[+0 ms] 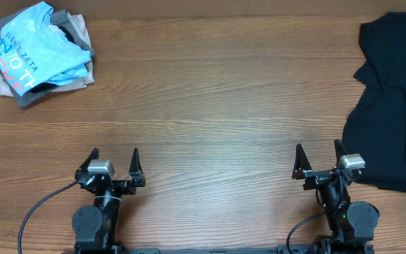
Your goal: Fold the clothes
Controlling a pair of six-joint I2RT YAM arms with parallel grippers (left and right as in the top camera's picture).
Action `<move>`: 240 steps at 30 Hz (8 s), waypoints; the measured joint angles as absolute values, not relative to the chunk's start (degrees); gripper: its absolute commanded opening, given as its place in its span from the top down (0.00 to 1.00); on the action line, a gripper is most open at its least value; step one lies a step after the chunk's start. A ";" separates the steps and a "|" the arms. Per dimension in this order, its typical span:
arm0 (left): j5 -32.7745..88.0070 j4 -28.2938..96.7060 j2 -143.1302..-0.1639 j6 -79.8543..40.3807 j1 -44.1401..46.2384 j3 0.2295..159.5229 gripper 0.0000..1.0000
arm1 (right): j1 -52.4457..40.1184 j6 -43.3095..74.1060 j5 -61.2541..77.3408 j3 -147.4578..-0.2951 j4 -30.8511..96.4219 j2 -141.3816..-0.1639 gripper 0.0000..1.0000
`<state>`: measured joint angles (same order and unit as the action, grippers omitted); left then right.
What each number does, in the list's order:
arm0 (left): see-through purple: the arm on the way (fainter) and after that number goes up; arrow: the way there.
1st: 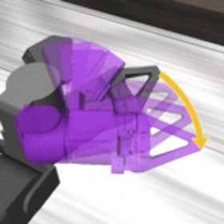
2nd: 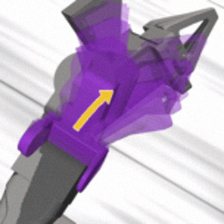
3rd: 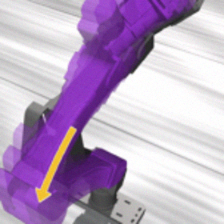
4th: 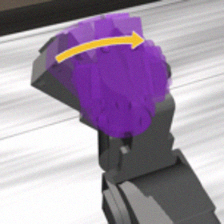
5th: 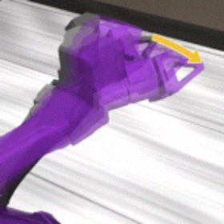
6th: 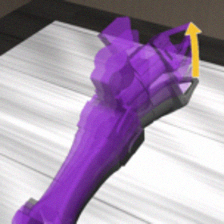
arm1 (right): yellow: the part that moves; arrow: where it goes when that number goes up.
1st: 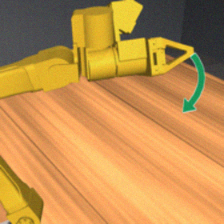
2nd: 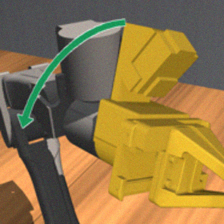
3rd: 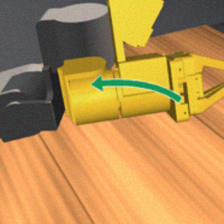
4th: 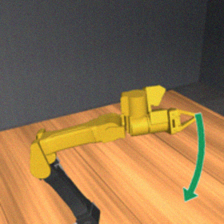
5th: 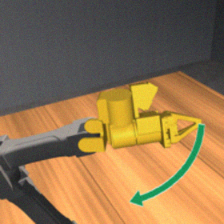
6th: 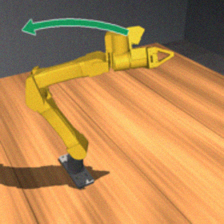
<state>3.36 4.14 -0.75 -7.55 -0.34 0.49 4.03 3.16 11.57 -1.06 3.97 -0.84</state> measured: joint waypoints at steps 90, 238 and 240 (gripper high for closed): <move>3.27 4.10 -0.75 -7.55 -0.34 0.49 0.00 | 4.49 0.01 9.96 -49.34 1.15 -49.34 0.00; 3.16 4.16 -0.75 -7.55 -0.34 0.49 0.00 | -20.05 5.19 26.68 -120.97 45.41 -134.65 0.10; 3.16 4.16 -0.75 -7.55 -0.34 0.49 0.00 | -20.95 4.95 26.94 -120.97 43.79 -135.66 0.13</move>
<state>3.16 4.16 -0.75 -7.55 -0.34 0.49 -20.95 4.95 26.94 -120.97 43.79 -135.66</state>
